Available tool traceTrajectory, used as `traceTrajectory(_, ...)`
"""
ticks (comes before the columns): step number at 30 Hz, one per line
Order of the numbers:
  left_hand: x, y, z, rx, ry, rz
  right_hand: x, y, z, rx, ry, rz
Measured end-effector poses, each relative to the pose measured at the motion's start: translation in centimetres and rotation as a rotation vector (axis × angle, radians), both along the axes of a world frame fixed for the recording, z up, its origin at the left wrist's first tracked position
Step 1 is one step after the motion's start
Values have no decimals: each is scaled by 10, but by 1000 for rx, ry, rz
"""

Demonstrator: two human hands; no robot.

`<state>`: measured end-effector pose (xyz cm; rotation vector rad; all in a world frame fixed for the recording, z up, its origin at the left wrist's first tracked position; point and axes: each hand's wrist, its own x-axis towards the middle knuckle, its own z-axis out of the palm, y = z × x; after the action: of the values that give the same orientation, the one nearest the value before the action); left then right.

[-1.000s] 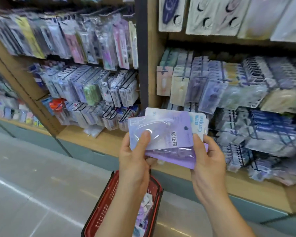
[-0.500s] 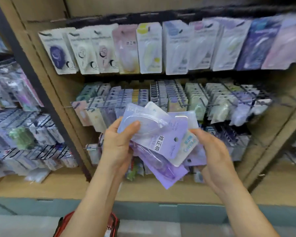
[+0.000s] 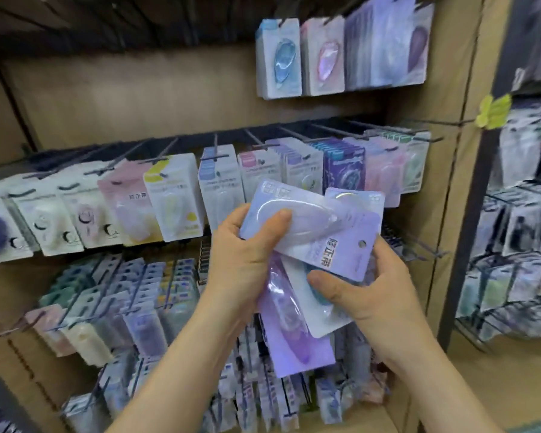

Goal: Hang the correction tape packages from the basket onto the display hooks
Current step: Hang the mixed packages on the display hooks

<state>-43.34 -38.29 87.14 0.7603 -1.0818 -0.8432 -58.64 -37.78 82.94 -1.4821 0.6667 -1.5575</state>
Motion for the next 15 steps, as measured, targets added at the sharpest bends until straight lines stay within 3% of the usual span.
traceTrajectory(7,-24,-47,49,-147,12,84,3,-28,39,-149,-88,-207)
traceTrajectory(15,-35,-84,93,-91,-88,-117,-2,-72,83,-248,-237,-257)
